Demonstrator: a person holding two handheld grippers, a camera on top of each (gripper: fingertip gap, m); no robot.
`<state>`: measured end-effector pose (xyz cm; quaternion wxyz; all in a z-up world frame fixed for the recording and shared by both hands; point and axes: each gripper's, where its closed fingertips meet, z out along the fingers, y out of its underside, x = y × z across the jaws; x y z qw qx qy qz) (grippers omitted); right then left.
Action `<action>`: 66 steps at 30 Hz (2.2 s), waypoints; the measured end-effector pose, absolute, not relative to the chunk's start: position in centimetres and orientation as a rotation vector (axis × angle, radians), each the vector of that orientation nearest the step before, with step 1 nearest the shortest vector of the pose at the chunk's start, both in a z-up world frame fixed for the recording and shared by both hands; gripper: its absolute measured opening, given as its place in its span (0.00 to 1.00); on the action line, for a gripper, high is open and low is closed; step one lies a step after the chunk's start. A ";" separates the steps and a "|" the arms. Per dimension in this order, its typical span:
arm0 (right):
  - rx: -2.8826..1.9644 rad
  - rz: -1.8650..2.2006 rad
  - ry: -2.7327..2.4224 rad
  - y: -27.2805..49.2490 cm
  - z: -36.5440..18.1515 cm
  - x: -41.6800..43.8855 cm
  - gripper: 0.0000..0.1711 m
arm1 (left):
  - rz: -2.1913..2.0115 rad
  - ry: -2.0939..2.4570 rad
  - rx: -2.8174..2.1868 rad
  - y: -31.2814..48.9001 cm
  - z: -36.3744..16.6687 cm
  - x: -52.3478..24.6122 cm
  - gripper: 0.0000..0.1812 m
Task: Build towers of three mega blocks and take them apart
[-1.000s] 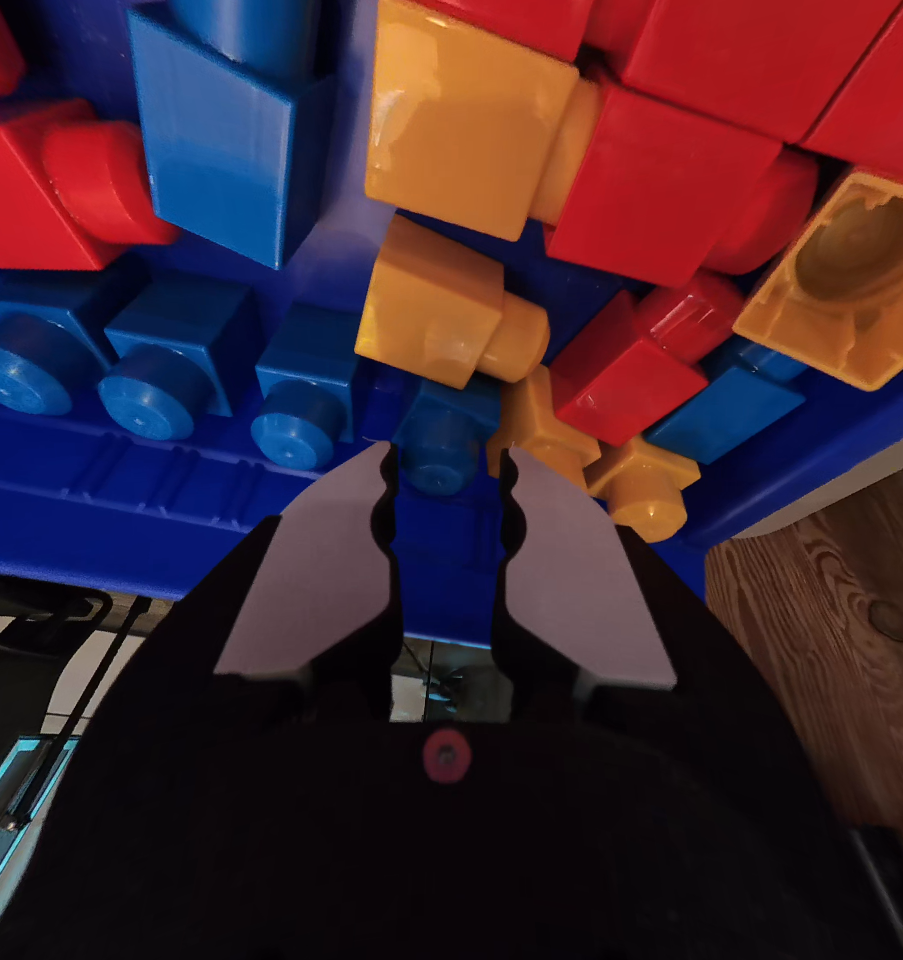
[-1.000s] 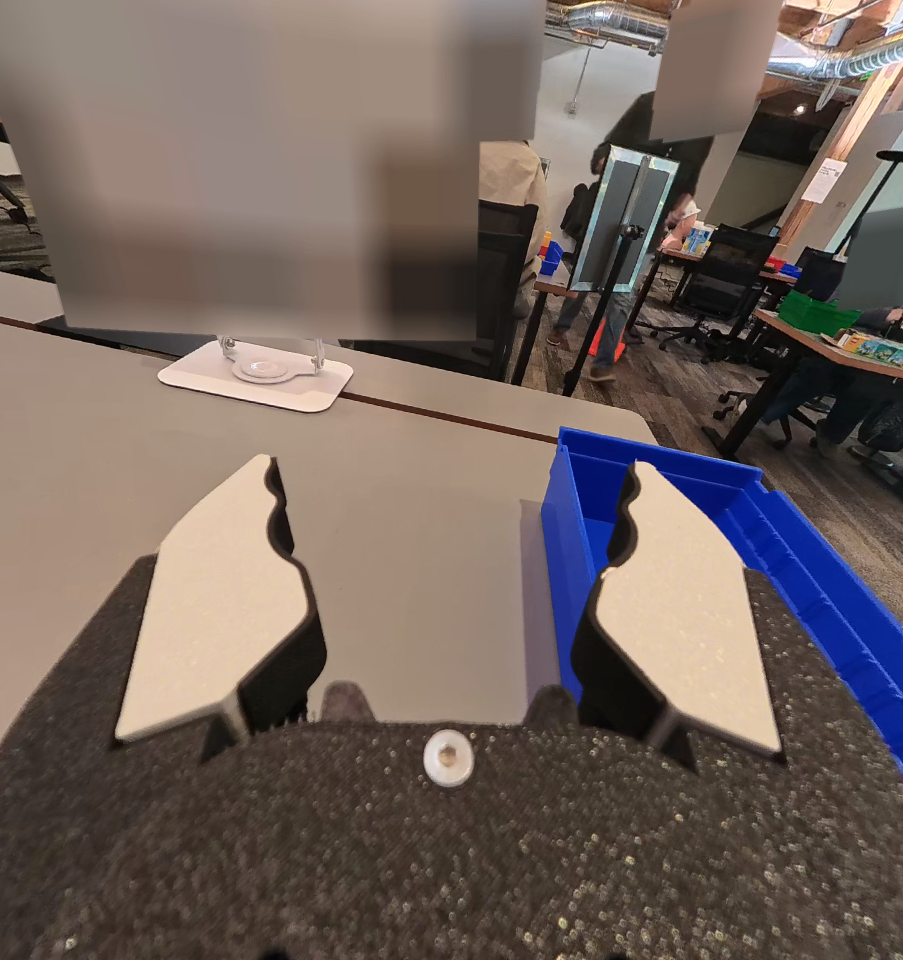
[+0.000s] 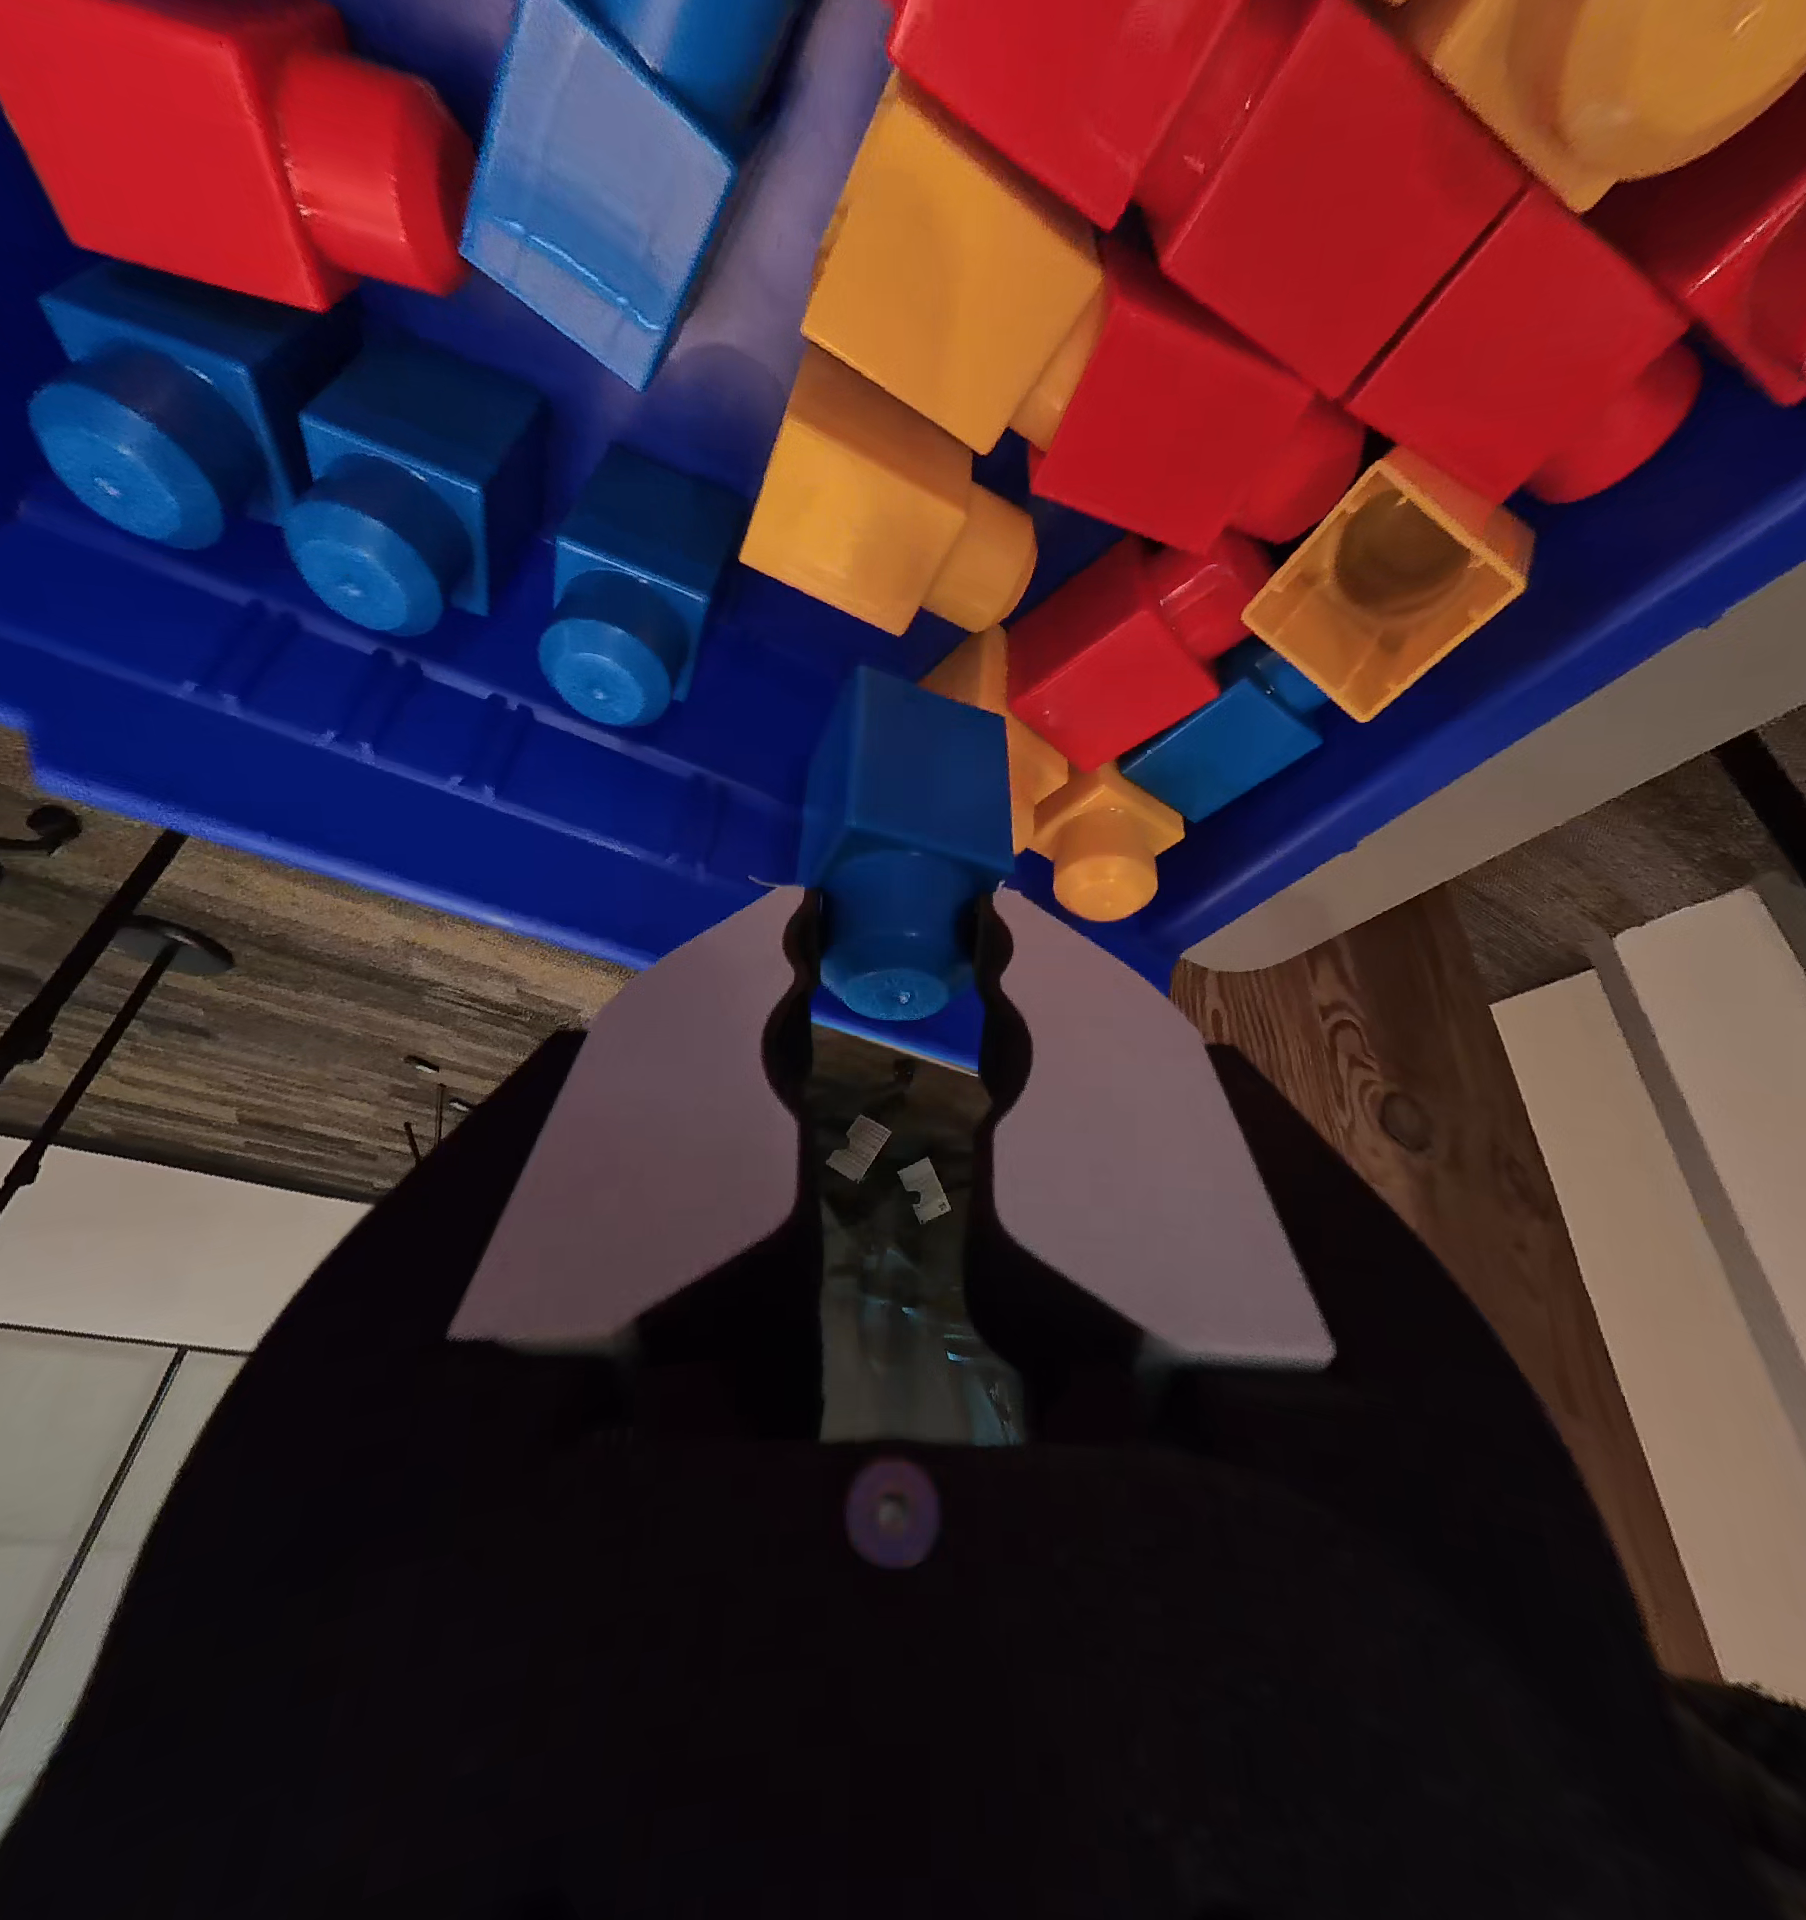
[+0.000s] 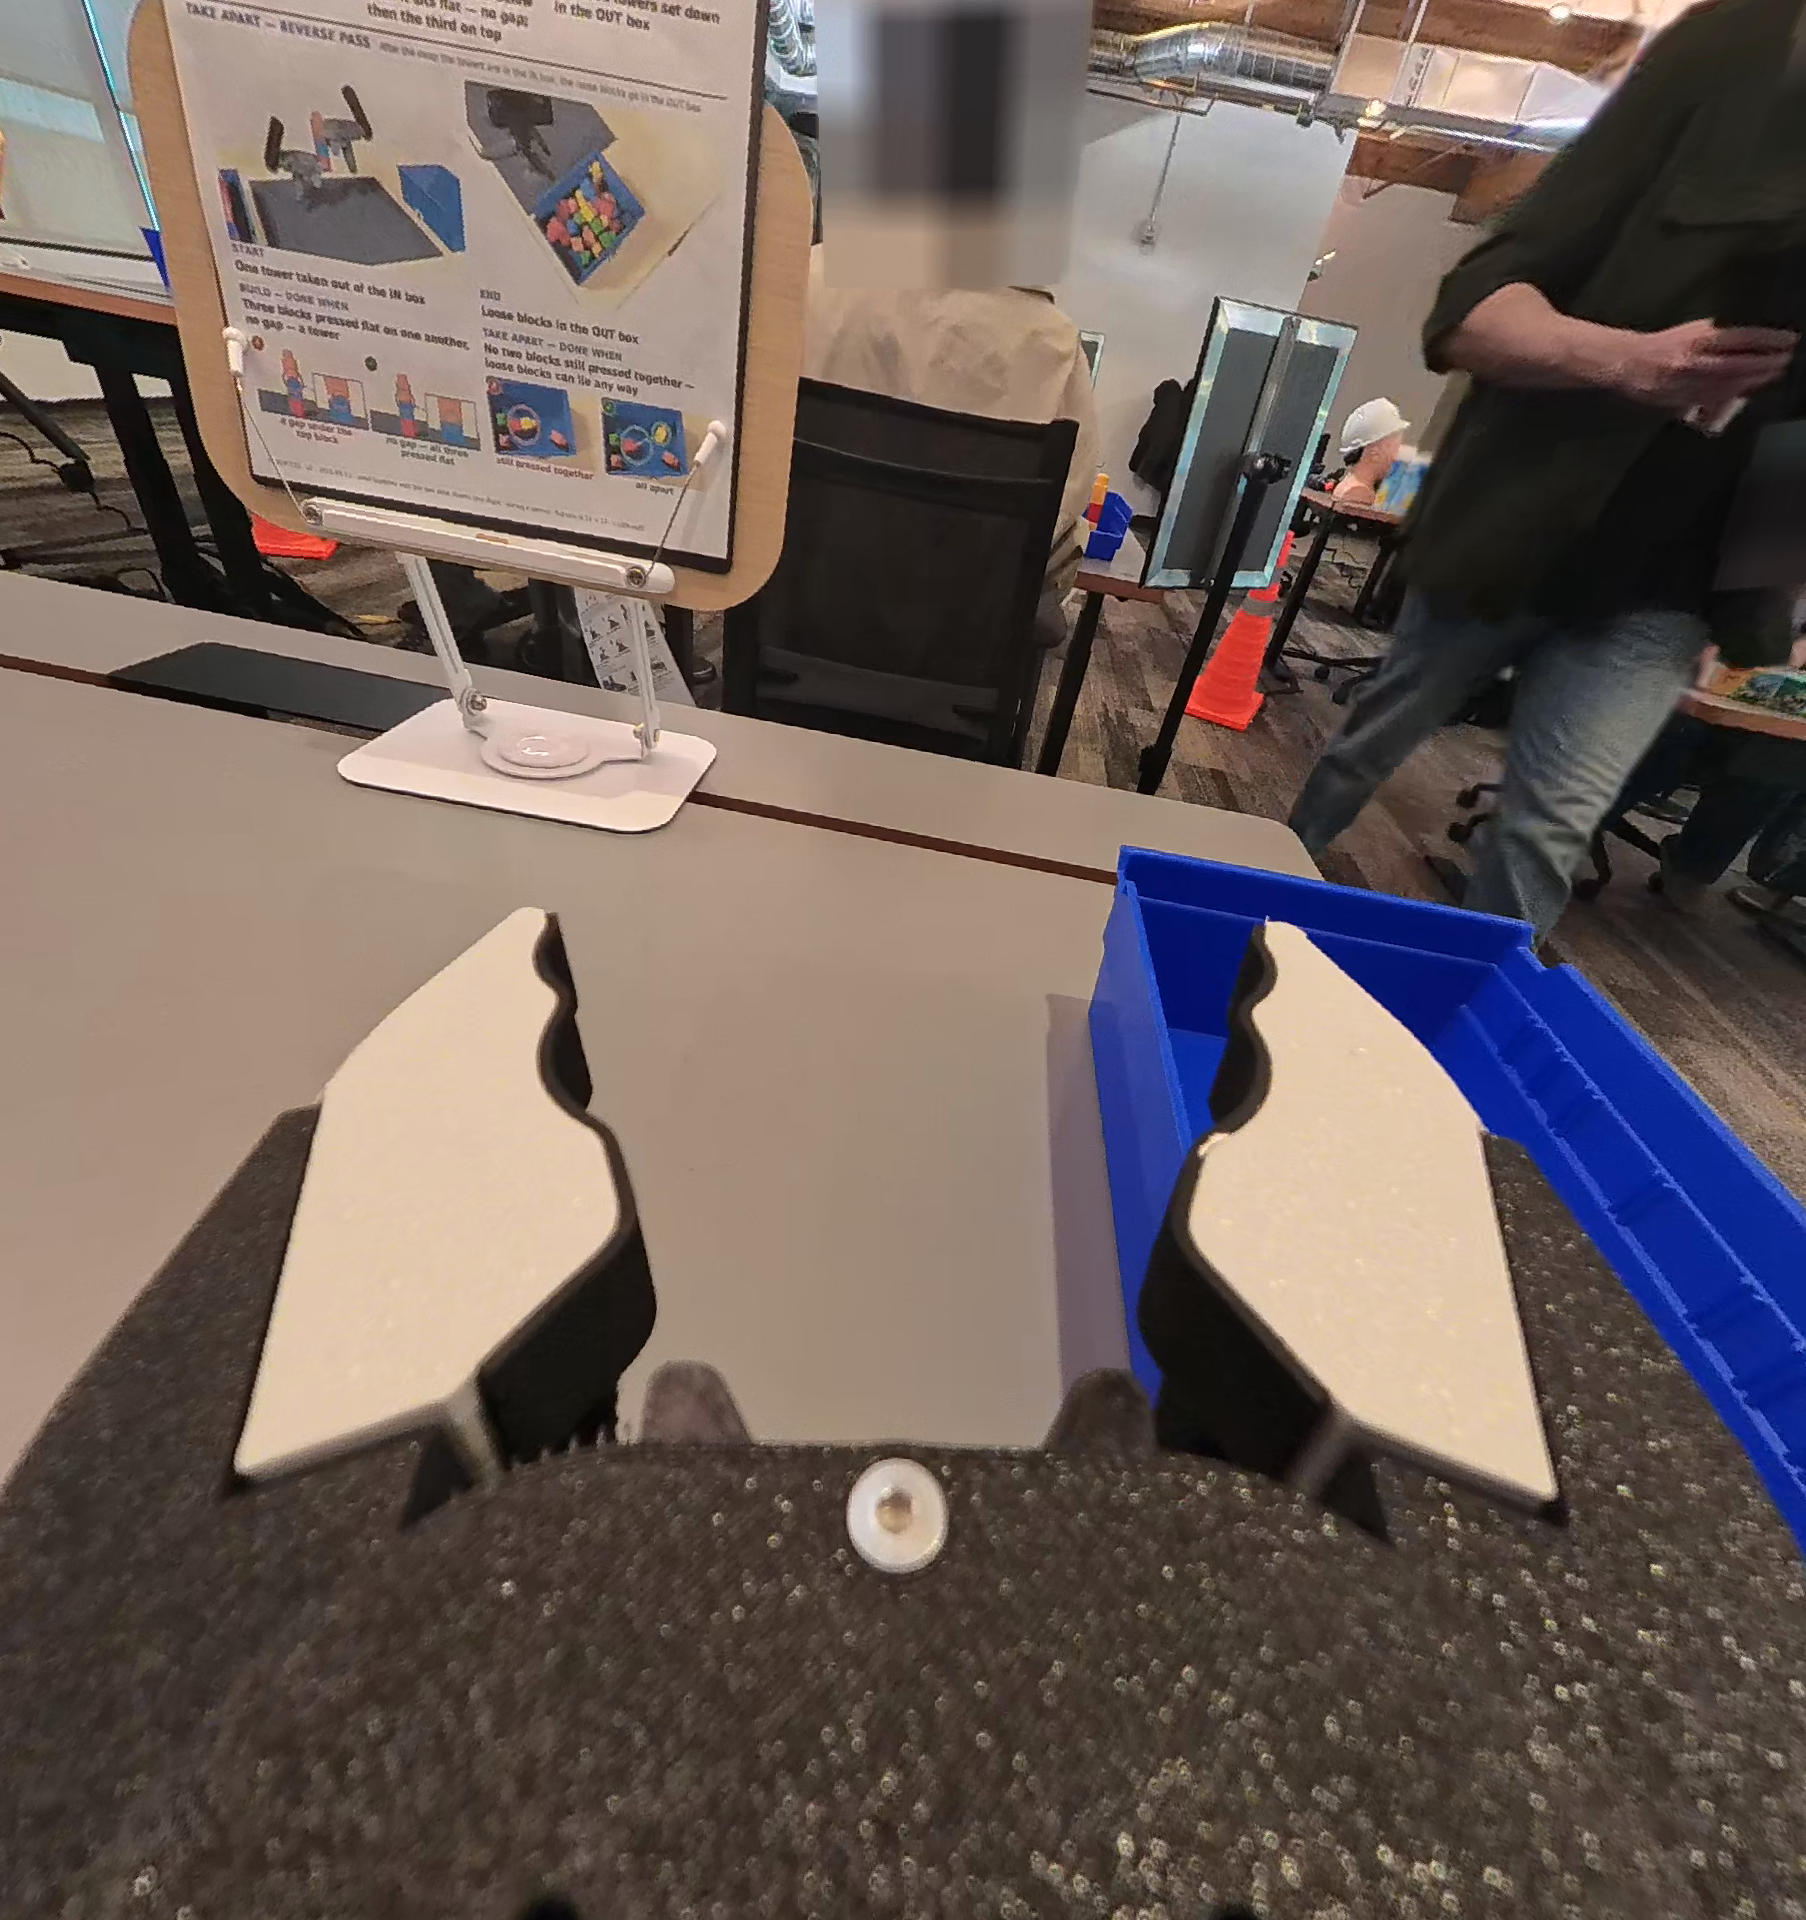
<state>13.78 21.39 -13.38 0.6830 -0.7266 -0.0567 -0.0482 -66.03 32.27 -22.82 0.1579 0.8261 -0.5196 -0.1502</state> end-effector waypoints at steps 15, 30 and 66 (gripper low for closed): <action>-1.629 -0.112 -0.113 20.3 -13.0 14.2 0.69 | -0.530 -1.796 2.325 36.5 -17.1 -45.5 0.15; -1.634 -0.121 -0.087 18.5 -13.2 15.2 0.68 | -0.388 -1.816 2.218 32.8 -24.9 -27.7 0.15; -1.642 -0.115 -0.091 18.3 -13.6 15.2 0.68 | -0.175 -1.839 2.240 32.9 -30.0 -19.9 0.22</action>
